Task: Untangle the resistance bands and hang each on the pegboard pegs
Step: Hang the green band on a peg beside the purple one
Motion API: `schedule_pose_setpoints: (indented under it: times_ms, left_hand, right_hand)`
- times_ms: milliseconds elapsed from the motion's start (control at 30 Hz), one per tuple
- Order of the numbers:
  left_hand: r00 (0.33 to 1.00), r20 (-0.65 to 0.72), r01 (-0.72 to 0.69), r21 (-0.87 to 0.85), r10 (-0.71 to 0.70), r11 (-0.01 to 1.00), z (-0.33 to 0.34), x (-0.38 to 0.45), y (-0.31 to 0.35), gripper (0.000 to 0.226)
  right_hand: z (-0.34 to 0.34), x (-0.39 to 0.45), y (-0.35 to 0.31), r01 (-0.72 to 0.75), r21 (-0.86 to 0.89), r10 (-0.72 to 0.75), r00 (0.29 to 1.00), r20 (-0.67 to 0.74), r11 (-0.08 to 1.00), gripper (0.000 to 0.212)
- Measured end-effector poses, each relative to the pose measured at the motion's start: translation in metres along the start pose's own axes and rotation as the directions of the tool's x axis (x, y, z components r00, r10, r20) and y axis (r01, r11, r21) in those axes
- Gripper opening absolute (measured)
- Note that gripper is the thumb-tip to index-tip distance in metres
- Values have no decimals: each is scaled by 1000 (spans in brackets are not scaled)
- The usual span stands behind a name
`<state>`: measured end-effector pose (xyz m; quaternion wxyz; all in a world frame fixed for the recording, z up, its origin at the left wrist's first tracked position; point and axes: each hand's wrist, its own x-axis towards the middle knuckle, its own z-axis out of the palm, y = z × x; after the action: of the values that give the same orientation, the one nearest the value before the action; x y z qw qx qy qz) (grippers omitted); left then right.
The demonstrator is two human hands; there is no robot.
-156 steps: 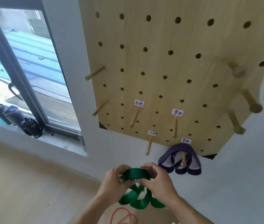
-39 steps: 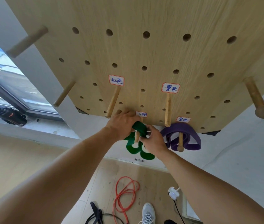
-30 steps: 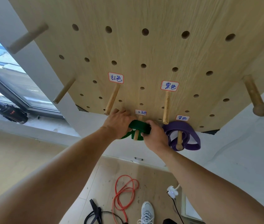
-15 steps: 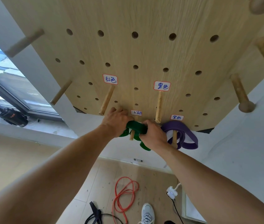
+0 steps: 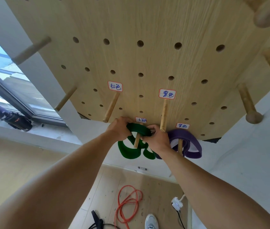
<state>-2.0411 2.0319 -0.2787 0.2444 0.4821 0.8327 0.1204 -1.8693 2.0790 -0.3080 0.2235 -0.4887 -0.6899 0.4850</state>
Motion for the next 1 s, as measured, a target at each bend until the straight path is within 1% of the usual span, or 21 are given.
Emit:
schedule_pose_setpoints:
  times_ms: [100, 200, 300, 400, 467, 567, 700, 800, 900, 1000]
  left_hand:
    - [999, -4, 41, -70, -42, 997, 10, 3, -4, 51]
    - [1000, 28, 7, -106, -4, 994, 13, 4, -8, 58]
    - [1000, -4, 14, -108, -15, 994, 3, 7, -11, 60]
    - [999, -40, 14, -77, -17, 997, -4, 7, -8, 50]
    - [997, -80, 2, -33, -5, 999, -4, 6, -4, 39]
    - [993, -113, -16, 9, 17, 1000, 1, 3, 0, 33]
    - [986, -164, -6, 8, 8, 1000, 10, -3, -3, 30]
    - [980, -198, 1, -32, -7, 999, 16, -10, -7, 26]
    - [980, -194, 29, -122, -52, 992, 23, -19, -12, 31]
    - [983, -163, 55, -185, -86, 981, 32, -32, -19, 44]
  right_hand:
    - [0, -1, 1, -21, 12, 20, 999, 32, 1000, 45]
    - [-1, 0, 2, -27, 37, 25, 998, 54, 999, 43]
    - [-4, 0, 2, -19, 56, 15, 996, 84, 998, 32]
    - [-5, -3, 2, -2, 42, -1, 996, 87, 999, 44]
    - [-5, -2, 2, 10, 38, -12, 998, 63, 999, 44]
    - [-5, 2, 4, -3, 25, 2, 999, 48, 1000, 42]
    - [-1, 6, 10, 18, -88, -13, 998, 59, 996, 43]
    - [2, 4, 14, 58, -99, -51, 996, 71, 993, 39]
    - [9, 1, 21, 74, -65, -74, 997, 3, 995, 41]
    - [16, -7, 34, 52, -49, -55, 997, -58, 997, 51]
